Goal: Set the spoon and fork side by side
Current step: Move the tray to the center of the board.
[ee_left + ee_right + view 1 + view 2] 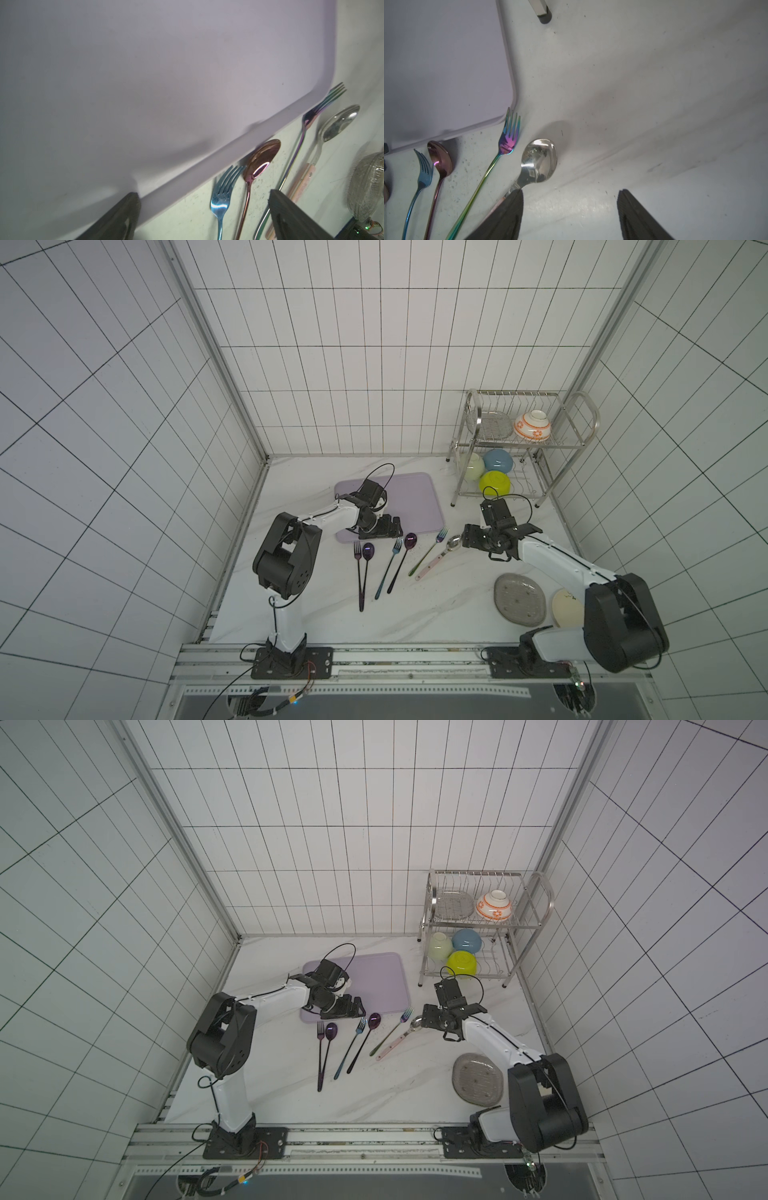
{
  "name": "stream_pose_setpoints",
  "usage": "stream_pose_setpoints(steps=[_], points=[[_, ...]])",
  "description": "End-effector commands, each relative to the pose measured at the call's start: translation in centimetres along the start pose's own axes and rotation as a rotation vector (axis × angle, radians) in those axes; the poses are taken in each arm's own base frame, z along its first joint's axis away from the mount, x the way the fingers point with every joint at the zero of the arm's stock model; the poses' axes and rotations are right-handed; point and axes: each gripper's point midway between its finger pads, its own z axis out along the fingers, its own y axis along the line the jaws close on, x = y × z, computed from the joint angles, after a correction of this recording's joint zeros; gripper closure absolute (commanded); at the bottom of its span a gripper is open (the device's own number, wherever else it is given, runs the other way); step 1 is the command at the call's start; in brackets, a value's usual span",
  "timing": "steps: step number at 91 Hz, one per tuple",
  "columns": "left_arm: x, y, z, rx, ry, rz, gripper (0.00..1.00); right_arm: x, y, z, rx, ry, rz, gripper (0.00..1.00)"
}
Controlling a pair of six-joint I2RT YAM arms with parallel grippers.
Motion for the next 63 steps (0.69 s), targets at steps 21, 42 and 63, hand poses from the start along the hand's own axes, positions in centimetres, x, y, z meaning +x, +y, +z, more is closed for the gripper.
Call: stream_pose_setpoints(steps=[21, 42, 63], points=[[-1.9, 11.1, -9.1, -0.275, -0.204, -0.397, 0.12, -6.2, 3.9, 4.1, -0.061, -0.039, -0.045, 0.42], [-0.5, 13.9, -8.7, -0.227, -0.167, -0.473, 0.24, -6.6, 4.7, 6.9, -0.104, 0.002, -0.003, 0.53], [0.0, 13.7, -7.0, -0.182, -0.137, -0.471, 0.3, -6.0, 5.9, 8.7, -0.173, 0.034, 0.06, 0.67]])
